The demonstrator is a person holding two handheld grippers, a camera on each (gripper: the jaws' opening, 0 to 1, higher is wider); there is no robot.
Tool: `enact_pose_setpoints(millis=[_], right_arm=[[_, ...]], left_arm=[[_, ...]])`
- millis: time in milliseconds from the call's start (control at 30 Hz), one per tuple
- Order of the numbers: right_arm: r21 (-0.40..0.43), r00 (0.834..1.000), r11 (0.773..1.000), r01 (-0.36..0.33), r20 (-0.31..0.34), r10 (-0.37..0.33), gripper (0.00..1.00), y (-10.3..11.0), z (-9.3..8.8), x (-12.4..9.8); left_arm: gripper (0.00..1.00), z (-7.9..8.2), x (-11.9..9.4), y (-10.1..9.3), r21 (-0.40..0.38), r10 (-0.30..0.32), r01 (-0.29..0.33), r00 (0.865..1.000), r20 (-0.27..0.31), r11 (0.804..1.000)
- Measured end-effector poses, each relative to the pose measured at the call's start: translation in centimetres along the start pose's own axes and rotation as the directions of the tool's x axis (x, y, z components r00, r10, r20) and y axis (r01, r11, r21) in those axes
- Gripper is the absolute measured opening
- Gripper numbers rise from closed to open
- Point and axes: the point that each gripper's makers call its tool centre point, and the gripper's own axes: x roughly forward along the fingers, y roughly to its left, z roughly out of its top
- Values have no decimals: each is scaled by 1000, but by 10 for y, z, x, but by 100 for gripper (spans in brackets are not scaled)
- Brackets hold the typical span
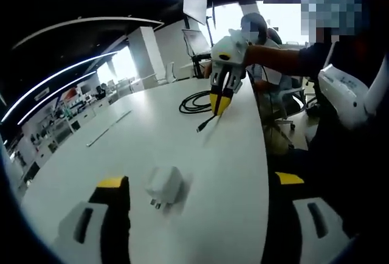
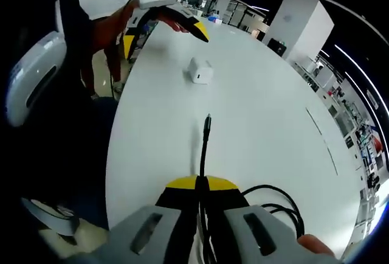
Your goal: Plug the desk Type‑C cable into the charger adapter.
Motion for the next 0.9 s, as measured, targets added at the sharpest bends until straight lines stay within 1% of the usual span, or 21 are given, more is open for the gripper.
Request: enact_pose_setpoints(millis=[433,733,900], right_arm=[[-16,1000,1000,-14,-6,13,2,-1,2,5],[-64,1000,998,-27,-14,26,2,-1,4,8],[-94,999,995,-33,-14,32,2,-3,10,10]], left_arm=[[99,-1,0,2,-1,2,-2,1000,7,1000],[98,-3,0,2,-3,5,-5,1000,3,1000],[98,-4,0,3,-3,7,-7,1000,0,1000]])
